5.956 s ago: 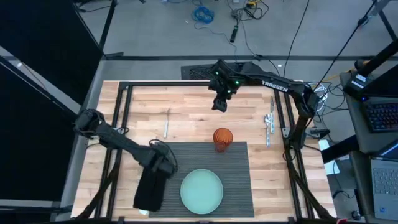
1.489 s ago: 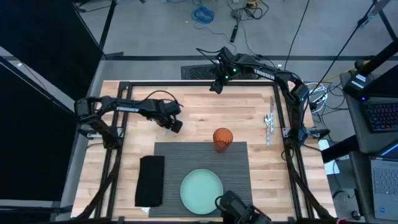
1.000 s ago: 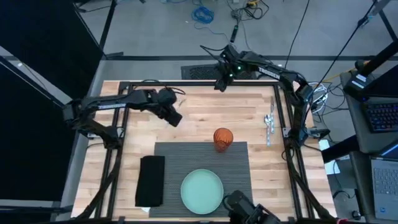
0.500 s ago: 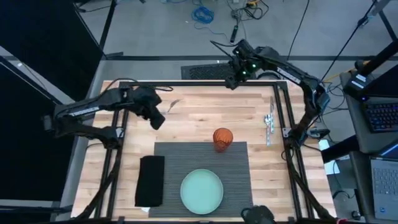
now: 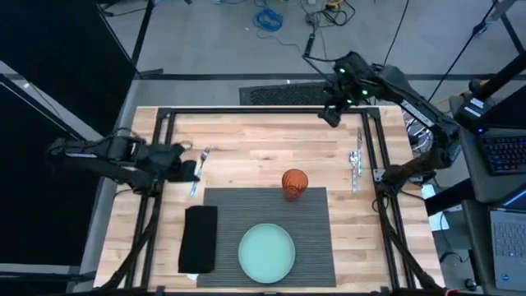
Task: Set table place
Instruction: Put the blue fork on top of the black napkin
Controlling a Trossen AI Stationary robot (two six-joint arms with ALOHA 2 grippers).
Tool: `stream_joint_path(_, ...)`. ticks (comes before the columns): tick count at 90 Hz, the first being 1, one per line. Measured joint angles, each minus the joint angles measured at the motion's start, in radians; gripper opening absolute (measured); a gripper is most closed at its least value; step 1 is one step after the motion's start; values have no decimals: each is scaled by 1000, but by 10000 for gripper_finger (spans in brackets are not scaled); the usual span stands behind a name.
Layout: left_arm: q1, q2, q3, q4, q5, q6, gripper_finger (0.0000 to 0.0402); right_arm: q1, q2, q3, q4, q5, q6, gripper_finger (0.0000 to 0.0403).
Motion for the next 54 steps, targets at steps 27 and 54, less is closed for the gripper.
stream_joint_path(27,-438,181,-62,228,-269,-519,0,-62,-219,-389,167,-92,33,254)
stream_joint_path(54,-568,448,-62,490,-458,-565,0,-60,-258,-548,248,-136,128,254)
